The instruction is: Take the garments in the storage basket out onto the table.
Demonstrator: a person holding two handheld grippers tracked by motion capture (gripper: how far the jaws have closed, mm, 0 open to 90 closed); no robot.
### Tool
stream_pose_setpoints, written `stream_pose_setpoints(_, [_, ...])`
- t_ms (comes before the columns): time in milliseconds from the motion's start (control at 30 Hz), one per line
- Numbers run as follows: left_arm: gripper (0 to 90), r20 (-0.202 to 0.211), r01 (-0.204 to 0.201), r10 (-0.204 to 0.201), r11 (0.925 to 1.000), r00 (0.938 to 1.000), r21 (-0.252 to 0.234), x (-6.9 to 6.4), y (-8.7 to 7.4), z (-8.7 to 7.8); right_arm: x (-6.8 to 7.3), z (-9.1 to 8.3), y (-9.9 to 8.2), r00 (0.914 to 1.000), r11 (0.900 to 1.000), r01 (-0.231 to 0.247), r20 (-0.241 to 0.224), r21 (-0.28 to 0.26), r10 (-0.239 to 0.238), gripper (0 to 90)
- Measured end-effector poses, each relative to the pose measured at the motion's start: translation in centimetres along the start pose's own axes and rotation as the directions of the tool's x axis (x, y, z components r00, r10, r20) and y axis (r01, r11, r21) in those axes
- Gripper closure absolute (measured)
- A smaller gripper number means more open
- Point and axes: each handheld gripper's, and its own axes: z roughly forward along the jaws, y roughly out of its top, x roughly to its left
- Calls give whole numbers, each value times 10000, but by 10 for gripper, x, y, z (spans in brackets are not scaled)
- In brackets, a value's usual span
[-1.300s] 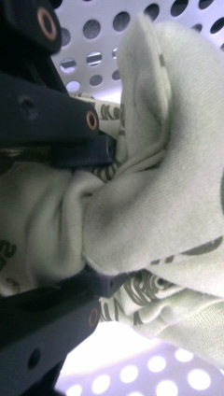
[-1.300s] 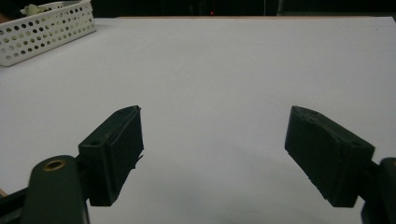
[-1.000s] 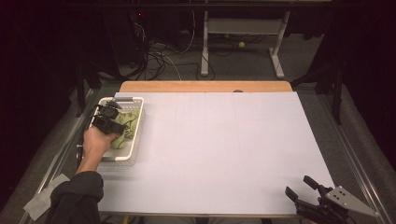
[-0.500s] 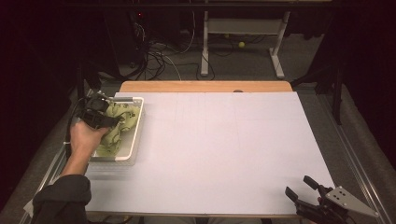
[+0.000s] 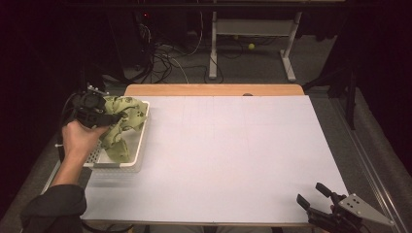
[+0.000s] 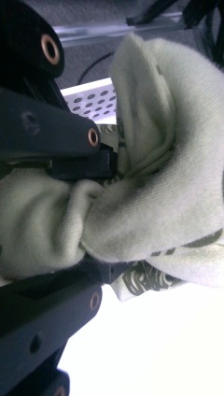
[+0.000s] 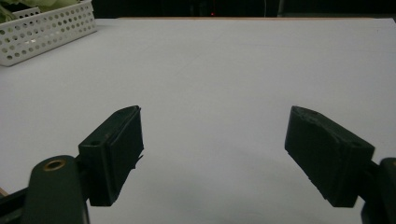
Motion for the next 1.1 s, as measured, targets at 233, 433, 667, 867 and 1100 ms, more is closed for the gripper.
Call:
stream_pose_setpoints(233, [593,139,-176,178,9997,9997,-153,-5,4,-14,0,0,0,10000,10000,-18,30,30,18,198])
stream_pose_setpoints(433, [594,343,-336,350,9986,9988,-400,-11,8,-23,0,0,0,10000,10000,-14,26,10,14,198])
stream_pose_setpoints(667, [594,619,-623,668,9955,9958,-716,-24,17,-34,-1,0,0,10000,10000,-53,47,-19,53,198])
stream_pose_setpoints(867, [593,1021,-911,1012,9909,9896,-991,-38,24,-41,-1,0,0,10000,10000,-31,30,-2,31,198])
stream_pose_setpoints(1100, [593,1157,-1552,1667,9825,9792,-1028,-64,34,-46,-1,0,0,10000,10000,-25,85,-35,25,197])
